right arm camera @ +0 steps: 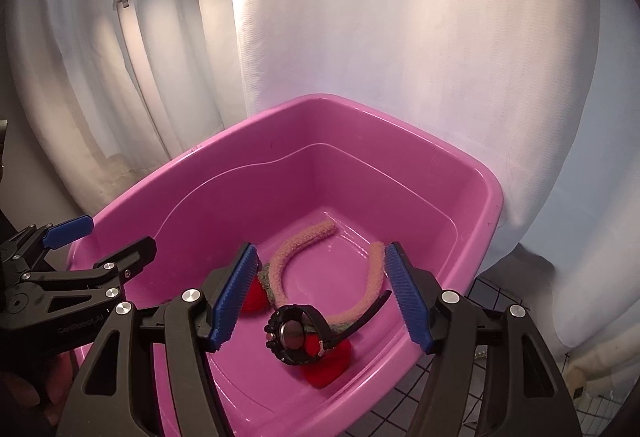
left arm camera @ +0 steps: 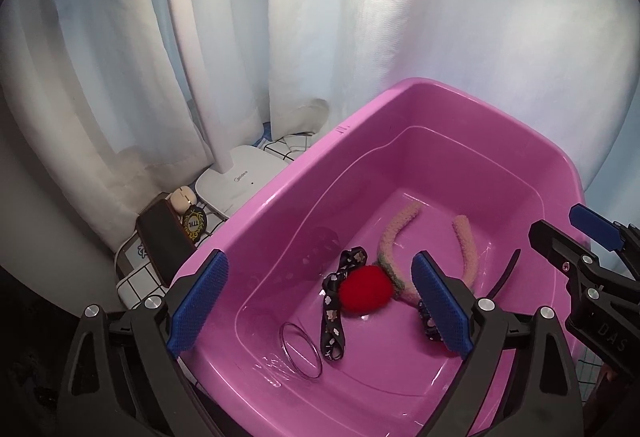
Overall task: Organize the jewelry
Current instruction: 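Open both tools to drop hoop and watch into the tub, then move both tools back toward the pearl claw, brown clip and small hoop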
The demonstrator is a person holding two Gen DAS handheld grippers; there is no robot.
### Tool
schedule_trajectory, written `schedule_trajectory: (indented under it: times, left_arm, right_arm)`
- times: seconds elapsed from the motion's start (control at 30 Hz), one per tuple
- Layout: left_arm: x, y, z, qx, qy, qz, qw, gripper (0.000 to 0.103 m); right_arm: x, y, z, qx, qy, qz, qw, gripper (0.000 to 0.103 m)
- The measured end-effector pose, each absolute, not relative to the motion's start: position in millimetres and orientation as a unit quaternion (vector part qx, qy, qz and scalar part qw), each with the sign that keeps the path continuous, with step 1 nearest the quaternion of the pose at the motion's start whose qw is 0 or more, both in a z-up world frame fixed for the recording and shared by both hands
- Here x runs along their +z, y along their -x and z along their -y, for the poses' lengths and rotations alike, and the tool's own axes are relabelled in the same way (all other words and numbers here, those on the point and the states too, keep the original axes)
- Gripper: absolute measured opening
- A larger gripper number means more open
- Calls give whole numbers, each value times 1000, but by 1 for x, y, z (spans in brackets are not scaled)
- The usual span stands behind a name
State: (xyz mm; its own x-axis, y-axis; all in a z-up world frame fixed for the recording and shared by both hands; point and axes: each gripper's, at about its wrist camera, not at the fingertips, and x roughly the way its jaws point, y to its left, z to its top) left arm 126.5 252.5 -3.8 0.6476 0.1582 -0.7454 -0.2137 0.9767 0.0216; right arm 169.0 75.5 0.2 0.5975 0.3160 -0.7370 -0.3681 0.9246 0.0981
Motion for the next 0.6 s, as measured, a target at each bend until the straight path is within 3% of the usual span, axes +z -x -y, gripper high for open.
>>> schedule_trajectory:
  times: [0.6]
  left_arm:
    - [37, -71, -155, -5, 34, -333, 942, 95]
  right_arm:
    - [25, -70, 55, 129, -50, -359, 923, 64]
